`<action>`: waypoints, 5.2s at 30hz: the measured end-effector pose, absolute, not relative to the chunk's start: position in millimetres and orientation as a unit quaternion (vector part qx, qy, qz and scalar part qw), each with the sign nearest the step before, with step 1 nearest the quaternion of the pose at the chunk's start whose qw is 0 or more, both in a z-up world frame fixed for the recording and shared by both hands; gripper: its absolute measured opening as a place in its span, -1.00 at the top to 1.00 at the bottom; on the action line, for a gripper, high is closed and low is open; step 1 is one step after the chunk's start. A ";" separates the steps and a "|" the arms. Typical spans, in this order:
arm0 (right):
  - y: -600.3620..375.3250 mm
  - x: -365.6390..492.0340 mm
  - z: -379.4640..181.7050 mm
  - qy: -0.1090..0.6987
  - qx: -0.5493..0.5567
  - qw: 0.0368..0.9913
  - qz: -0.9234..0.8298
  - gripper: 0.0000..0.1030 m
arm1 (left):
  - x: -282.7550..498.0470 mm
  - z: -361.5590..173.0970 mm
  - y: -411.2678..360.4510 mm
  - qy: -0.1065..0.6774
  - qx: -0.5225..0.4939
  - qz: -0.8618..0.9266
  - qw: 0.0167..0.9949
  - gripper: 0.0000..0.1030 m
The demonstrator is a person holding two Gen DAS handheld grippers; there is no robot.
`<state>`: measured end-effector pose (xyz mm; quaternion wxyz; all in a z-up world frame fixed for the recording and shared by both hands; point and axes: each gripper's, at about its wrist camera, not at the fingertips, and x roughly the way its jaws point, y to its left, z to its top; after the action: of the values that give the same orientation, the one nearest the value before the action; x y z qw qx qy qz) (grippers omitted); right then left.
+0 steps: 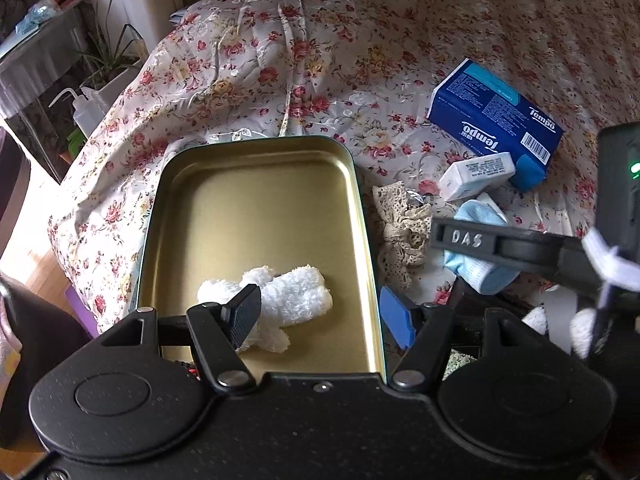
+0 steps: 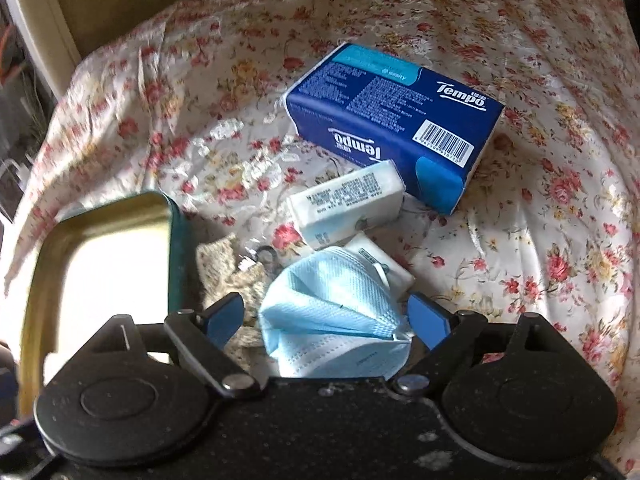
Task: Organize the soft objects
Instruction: 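Grasp the blue face mask with the right tool, then grasp the small white tissue pack with the left tool, then carry the tissue pack into the tray with the left tool while the right tool carries the mask there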
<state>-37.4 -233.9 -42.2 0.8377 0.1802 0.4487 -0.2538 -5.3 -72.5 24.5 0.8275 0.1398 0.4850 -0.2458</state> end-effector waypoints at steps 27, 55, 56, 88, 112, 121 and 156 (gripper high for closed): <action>-317.6 -123.8 19.0 0.358 0.274 0.827 -0.338 0.00 | -23.7 15.4 -111.9 0.452 0.163 -0.297 0.825 -0.24; -344.7 -137.3 21.2 0.328 0.281 0.821 -0.374 0.00 | 5.9 4.4 -239.5 0.467 0.094 -0.288 0.831 -0.58; -344.6 -137.5 20.4 0.329 0.283 0.820 -0.374 0.00 | 7.4 3.1 -243.3 0.467 0.094 -0.283 0.833 -0.58; -351.2 -135.1 11.6 0.331 0.278 0.819 -0.378 0.00 | 35.6 -30.0 -260.0 0.501 0.073 -0.231 0.831 -0.34; -315.3 -119.2 19.4 0.338 0.210 0.849 -0.349 0.00 | 16.7 71.9 -60.1 0.421 0.062 -0.227 0.876 -0.34; -284.6 -107.0 21.6 0.352 0.193 0.865 -0.300 0.00 | 40.9 64.4 -21.8 0.435 0.061 -0.199 0.876 -0.34; -99.0 -68.3 27.4 0.454 0.133 0.881 -0.006 0.00 | 89.8 41.5 -2.0 0.521 0.036 -0.170 0.835 -0.34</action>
<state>-68.3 -99.0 27.4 0.8809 0.1334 0.4541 -0.0061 89.8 -2.0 41.5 0.8354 0.0364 0.5212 -0.1704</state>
